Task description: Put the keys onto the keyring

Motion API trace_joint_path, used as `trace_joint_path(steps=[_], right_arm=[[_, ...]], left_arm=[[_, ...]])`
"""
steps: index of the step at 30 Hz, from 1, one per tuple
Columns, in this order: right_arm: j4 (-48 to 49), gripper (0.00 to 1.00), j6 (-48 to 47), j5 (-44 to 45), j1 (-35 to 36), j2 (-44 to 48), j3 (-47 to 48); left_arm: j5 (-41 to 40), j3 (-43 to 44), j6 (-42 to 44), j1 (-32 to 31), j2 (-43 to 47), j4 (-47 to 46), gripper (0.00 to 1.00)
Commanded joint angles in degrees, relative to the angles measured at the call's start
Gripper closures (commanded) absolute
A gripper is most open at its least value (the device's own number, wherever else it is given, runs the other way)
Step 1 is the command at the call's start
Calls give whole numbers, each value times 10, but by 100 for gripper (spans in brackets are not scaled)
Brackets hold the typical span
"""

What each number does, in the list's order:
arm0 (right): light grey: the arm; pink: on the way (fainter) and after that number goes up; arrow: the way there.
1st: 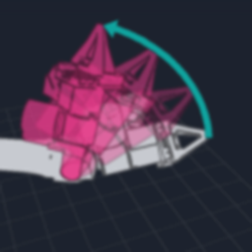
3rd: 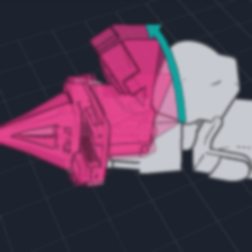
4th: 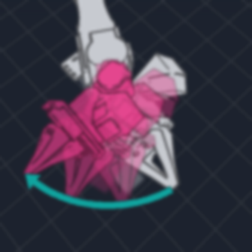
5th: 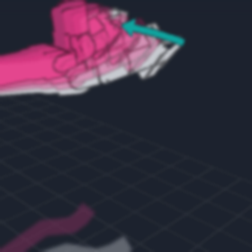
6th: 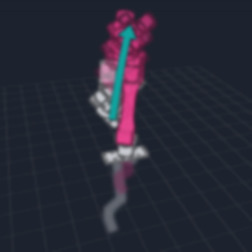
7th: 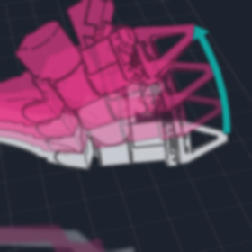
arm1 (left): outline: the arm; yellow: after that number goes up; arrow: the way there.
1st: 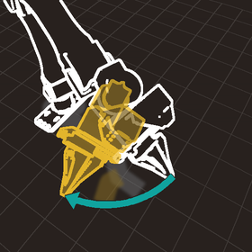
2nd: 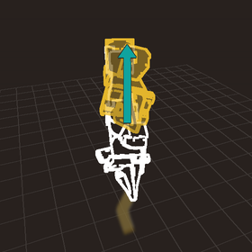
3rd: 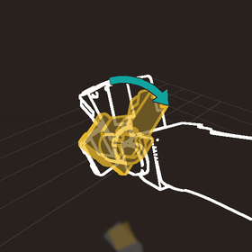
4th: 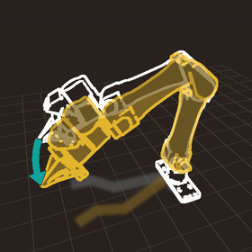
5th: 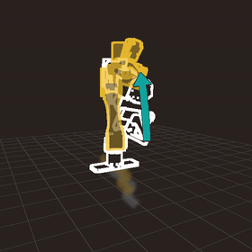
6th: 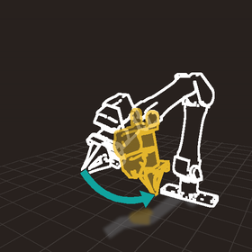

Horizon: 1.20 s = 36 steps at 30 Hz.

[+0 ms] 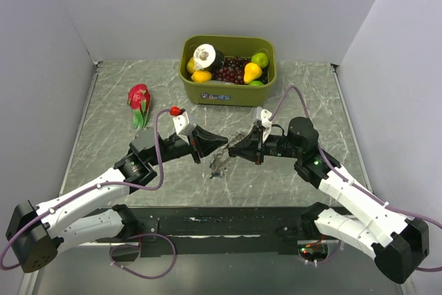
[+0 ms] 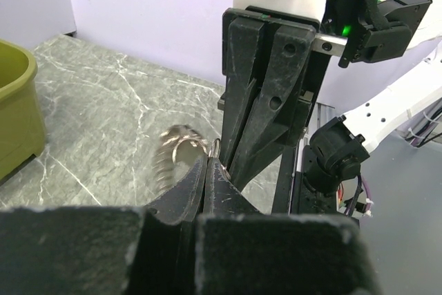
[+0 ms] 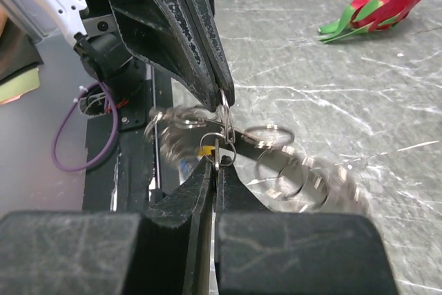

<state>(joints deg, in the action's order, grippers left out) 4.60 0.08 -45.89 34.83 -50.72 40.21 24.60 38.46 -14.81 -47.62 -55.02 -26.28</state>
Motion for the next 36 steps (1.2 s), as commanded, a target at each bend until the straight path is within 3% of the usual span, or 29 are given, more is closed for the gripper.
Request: trace_joint_path(steps=[1, 4, 6, 7, 9, 10, 13, 16, 18, 22, 30, 32, 34, 36], right_arm=[[-15, 100, -20, -12, -1, -12, 15], [-21, 100, -24, -10, -1, -18, 19], [-21, 93, -26, -5, 0, -6, 18], [-21, 83, -27, -3, 0, 1, 15], [-21, 71, -26, 18, -1, 38, 9], [-21, 60, -25, 26, -1, 53, 4], [-30, 43, -33, 64, -2, 109, 2], [-30, 36, -40, 79, -2, 135, 7], [-29, 38, -43, 65, -2, 121, 18], [3, 60, -34, 25, -2, 81, 25], [30, 62, -32, 6, -2, 33, 43], [32, 71, -32, -5, -2, 26, 46], [35, 88, -29, -12, -2, 19, 48], [37, 99, -26, -22, -3, 19, 49]], left_arm=[[5, 6, -14, -1, 3, -59, 99], [8, 7, -15, -1, 0, -58, 99], [6, 7, -14, -1, 0, -54, 99], [6, 7, -14, 0, -1, -53, 99], [6, 7, -12, -1, 0, -47, 99], [6, 7, -12, -1, 0, -46, 99], [8, 4, -11, -2, 1, -47, 99], [11, 2, -11, -1, 1, -50, 99], [17, 1, -13, -1, 1, -54, 99], [43, 1, -11, -1, -2, -64, 99], [78, 7, -9, -1, -6, -69, 99], [76, 7, -10, -1, -4, -71, 99], [75, 7, -9, -1, -3, -71, 99], [73, 7, -8, -1, -2, -69, 99]])
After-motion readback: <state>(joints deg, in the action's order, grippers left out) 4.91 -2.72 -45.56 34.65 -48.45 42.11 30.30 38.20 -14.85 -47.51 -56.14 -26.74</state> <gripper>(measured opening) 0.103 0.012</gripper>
